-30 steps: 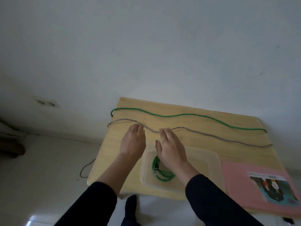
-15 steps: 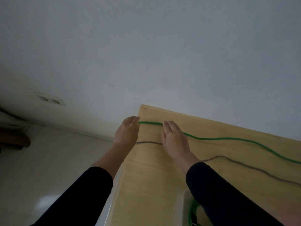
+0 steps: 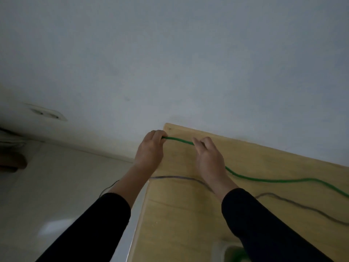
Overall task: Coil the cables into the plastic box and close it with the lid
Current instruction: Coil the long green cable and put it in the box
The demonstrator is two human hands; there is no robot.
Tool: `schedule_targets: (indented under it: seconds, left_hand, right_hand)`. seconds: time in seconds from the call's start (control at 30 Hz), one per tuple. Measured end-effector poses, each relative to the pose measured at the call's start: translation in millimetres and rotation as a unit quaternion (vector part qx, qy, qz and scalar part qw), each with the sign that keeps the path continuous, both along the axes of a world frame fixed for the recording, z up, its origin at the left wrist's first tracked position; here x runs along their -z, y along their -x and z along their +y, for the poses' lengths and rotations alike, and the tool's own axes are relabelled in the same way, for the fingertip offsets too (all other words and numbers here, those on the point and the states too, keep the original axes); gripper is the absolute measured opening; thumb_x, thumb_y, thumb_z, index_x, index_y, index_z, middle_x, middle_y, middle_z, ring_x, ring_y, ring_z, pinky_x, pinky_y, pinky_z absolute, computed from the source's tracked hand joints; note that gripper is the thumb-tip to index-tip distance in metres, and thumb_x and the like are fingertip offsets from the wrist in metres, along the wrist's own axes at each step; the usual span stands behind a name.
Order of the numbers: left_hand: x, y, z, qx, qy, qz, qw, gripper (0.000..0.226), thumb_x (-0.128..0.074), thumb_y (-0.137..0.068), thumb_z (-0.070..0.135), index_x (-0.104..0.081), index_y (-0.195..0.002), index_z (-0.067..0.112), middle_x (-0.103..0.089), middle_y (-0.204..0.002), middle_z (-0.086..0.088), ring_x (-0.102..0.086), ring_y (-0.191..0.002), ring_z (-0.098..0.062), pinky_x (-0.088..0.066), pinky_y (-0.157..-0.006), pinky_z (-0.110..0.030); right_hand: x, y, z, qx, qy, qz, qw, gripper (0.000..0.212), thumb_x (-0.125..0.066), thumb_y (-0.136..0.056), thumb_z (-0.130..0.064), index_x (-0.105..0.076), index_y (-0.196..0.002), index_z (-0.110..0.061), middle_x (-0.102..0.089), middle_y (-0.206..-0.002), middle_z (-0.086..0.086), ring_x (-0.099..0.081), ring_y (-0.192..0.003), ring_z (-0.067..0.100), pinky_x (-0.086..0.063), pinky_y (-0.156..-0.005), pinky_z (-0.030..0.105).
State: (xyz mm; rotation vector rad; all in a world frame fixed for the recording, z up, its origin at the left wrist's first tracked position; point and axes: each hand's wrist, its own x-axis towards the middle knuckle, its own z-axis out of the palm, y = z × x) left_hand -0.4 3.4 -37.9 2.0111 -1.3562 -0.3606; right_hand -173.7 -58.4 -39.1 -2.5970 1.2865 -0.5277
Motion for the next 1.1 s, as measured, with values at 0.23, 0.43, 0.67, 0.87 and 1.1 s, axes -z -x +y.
schedule_targets:
  seconds: [0.23,0.43,0.67,0.87,1.1]
  left_hand:
    - [-91,24,-19,0.059,0.097,0.15,0.982,0.015,-0.041,-0.096,0.008,-0.051,-0.094,0.019,-0.058,-0.081,-0.002,-0.062,-0.068,-0.013,-0.046,-0.059,-0.012]
    - [-140,88,-17,0.104,0.133,0.275,0.946,0.026,-0.034,-0.1,0.024,-0.059,-0.094,0.018,-0.05,-0.062,0.01,-0.052,-0.059,-0.005,-0.05,-0.066,-0.025]
    - [-210,189,5,0.178,0.136,0.667,0.71,0.037,-0.03,-0.099,0.035,-0.052,-0.08,0.014,-0.015,-0.056,0.006,-0.013,-0.048,-0.01,-0.02,-0.044,-0.019]
    - [-257,243,5,0.18,0.236,0.775,0.557,0.036,-0.032,-0.099,0.034,-0.058,-0.086,0.014,-0.028,-0.047,0.01,-0.02,-0.041,-0.006,-0.025,-0.041,-0.015]
    - [-287,247,-6,0.12,0.347,0.712,0.598,0.032,-0.026,-0.102,0.027,-0.053,-0.112,0.014,-0.05,-0.07,0.007,-0.046,-0.056,-0.006,-0.04,-0.052,-0.016]
  right_hand:
    - [-94,34,-18,0.017,0.074,-0.14,0.987,0.042,-0.041,-0.09,-0.015,-0.053,-0.129,-0.023,-0.052,-0.074,0.005,-0.048,-0.053,0.019,-0.044,-0.046,0.027]
    - [-166,83,-30,0.012,0.147,-0.195,0.97,0.036,-0.041,-0.093,-0.018,-0.059,-0.124,-0.018,-0.056,-0.074,0.004,-0.05,-0.055,0.017,-0.039,-0.049,0.022]
    - [-212,155,-27,-0.032,0.091,-0.255,0.962,0.035,-0.043,-0.094,-0.02,-0.056,-0.126,-0.024,-0.056,-0.072,0.0,-0.05,-0.064,0.013,-0.042,-0.061,0.017]
    - [-216,213,-6,-0.034,-0.003,-0.236,0.971,0.039,-0.04,-0.097,-0.021,-0.043,-0.136,-0.028,-0.05,-0.076,-0.02,-0.05,-0.068,0.002,-0.04,-0.065,0.017]
    - [-222,242,40,-0.128,0.056,-0.116,0.983,0.044,-0.036,-0.095,-0.03,-0.04,-0.138,-0.02,-0.063,-0.097,0.001,-0.06,-0.079,0.019,-0.045,-0.065,0.03]
